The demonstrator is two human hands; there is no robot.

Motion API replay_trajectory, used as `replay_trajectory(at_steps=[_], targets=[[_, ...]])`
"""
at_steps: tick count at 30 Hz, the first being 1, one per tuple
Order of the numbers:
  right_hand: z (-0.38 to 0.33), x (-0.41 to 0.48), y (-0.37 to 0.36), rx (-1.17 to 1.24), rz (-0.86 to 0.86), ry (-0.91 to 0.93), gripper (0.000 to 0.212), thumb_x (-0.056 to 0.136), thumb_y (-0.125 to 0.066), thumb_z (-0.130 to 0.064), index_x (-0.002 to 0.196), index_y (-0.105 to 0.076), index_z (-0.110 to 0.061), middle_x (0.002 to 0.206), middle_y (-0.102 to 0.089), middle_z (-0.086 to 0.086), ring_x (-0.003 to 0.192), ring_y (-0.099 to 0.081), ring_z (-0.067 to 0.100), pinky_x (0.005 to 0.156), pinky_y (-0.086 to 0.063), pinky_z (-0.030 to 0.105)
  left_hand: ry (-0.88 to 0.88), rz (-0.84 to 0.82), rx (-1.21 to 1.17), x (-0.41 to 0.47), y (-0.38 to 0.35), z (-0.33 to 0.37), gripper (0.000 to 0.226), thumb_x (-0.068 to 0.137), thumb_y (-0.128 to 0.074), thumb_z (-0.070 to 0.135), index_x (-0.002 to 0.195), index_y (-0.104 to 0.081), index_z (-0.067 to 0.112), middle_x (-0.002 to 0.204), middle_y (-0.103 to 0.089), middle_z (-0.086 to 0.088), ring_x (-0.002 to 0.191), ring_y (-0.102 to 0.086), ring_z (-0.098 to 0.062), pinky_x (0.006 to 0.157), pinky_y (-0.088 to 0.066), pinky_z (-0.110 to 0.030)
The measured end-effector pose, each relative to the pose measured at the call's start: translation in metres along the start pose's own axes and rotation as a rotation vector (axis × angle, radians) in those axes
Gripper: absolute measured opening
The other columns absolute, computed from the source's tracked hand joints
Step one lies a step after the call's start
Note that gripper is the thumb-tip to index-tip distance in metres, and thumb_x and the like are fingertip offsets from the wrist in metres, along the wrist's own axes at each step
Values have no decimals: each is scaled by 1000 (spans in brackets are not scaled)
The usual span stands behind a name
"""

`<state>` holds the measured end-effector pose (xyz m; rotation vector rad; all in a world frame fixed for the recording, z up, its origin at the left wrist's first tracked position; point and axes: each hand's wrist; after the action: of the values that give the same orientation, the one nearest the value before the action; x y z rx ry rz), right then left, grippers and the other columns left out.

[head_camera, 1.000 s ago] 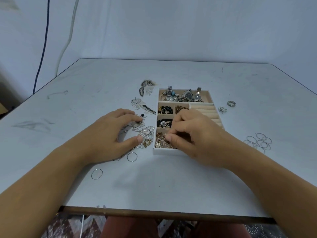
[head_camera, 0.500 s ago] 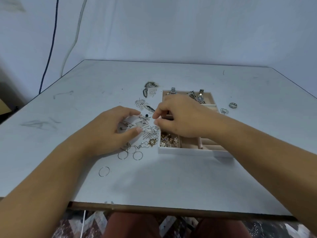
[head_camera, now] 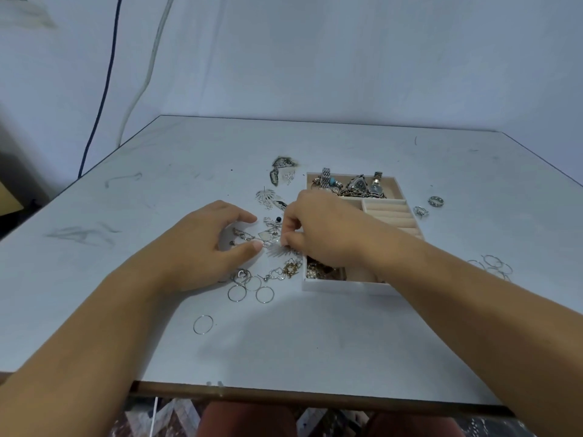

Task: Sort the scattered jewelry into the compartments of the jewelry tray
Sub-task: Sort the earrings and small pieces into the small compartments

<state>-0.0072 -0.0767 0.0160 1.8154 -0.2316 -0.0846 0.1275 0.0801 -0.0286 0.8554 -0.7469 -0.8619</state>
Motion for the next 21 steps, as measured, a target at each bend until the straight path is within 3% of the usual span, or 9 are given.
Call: replay_trajectory(at_steps=[2, 5, 7, 10, 13, 17, 21], targets=[[2, -3, 5, 45, 69, 22, 12, 93, -54, -27, 88, -64, -22, 87, -57, -10, 89, -53, 12, 82, -45, 33, 12, 17, -6, 2, 1, -1, 61, 75, -44, 69, 122, -57, 33, 120, -53, 19, 112, -49, 2, 87, -34, -10], [12, -12, 17, 81, 153, 41, 11, 95, -52, -26, 88, -59, -21, 75, -56, -16, 74, -50, 6, 64, -35, 19, 17, 40, 6, 7, 5, -1, 52, 83, -48, 64, 124, -56, 33, 119, -55, 19, 106, -48, 3, 82, -33, -9], [24, -22, 25, 51, 192, 29, 11, 94, -52, -28, 88, -58, -21, 72, -57, -15, 69, -50, 4, 61, -34, 10, 31, 34, 6, 14, 8, 0, 46, 86, -49, 60, 124, -53, 35, 115, -53, 22, 97, -47, 8, 79, -33, -9], [46, -38, 35, 94, 217, 26, 8, 92, -57, -27, 85, -59, -24, 71, -64, -15, 69, -57, 2, 69, -44, 20, 36, -25, 47, 33, 13, 1, 45, 85, -52, 56, 125, -52, 35, 114, -52, 21, 97, -50, 6, 80, -40, -18], [65, -53, 35, 168, 225, 6, 9, 90, -61, -21, 82, -60, -26, 74, -66, -17, 76, -59, -1, 66, -43, 9, 41, -25, 100, 61, 13, -6, 44, 86, -60, 46, 126, -53, 30, 116, -57, 12, 100, -56, -6, 84, -45, -26], [80, -64, 24, 236, 288, -51, 16, 87, -63, -21, 80, -57, -33, 77, -69, -11, 72, -61, 3, 65, -48, 15, 97, 41, 126, 92, 0, -13, 38, 89, -59, 41, 124, -57, 25, 109, -59, 12, 88, -57, -5, 80, -41, -24], [88, -69, 16, 286, 366, -37, 13, 86, -65, -21, 82, -60, -32, 76, -68, -11, 72, -62, 6, 67, -49, 19, 106, 100, 110, 106, -9, -11, 21, 90, -61, 34, 108, -68, 25, 98, -64, 12, 77, -55, 4, 76, -38, -21]])
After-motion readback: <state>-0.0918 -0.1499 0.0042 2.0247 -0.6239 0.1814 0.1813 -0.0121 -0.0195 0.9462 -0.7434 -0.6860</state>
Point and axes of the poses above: each hand's wrist, its own x-axis towards the middle knuckle, its own y-axis out of the back of the hand, z = x × y
